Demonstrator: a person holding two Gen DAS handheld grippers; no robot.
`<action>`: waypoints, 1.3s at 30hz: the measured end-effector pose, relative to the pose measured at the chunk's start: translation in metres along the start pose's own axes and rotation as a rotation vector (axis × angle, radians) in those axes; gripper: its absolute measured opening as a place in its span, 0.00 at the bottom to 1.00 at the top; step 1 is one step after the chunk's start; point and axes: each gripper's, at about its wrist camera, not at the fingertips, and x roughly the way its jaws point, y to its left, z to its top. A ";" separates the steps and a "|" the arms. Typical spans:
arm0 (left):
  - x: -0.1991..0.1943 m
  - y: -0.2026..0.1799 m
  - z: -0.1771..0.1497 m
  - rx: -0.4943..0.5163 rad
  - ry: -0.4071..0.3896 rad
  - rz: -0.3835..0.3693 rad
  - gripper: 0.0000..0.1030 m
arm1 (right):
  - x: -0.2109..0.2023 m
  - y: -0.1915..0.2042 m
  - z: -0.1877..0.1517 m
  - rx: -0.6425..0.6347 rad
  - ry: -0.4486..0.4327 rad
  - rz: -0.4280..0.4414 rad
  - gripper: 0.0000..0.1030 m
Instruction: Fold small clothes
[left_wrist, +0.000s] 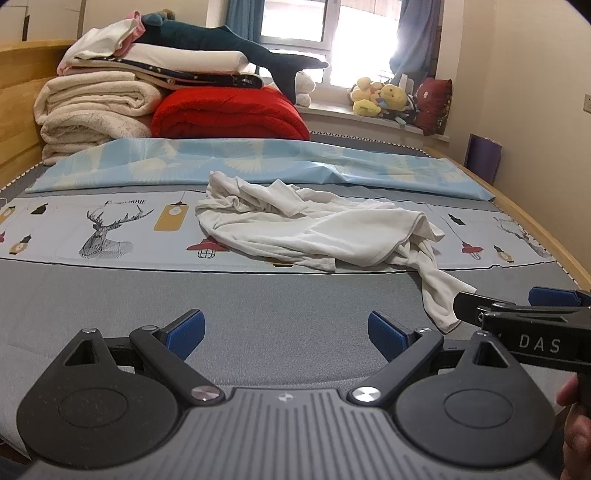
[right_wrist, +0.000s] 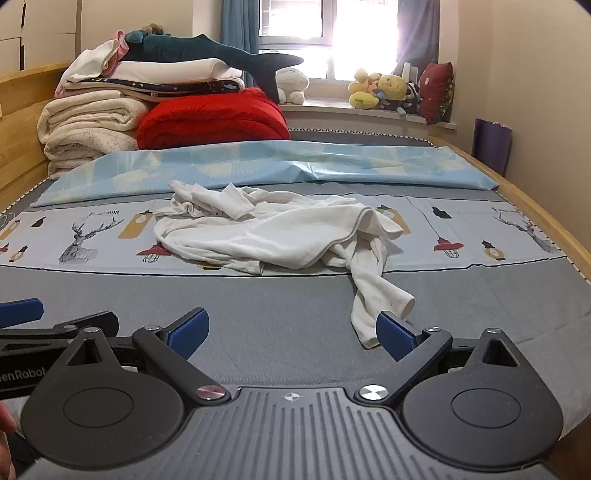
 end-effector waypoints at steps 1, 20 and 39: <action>0.000 0.000 -0.001 0.001 -0.005 0.000 0.94 | 0.000 0.000 0.000 -0.001 0.000 0.000 0.93; 0.023 -0.018 0.008 0.103 0.062 -0.116 0.15 | 0.049 -0.075 0.044 0.068 -0.089 -0.036 0.67; 0.274 -0.056 0.055 0.016 0.204 -0.127 0.24 | 0.066 -0.125 0.058 0.181 -0.086 0.019 0.66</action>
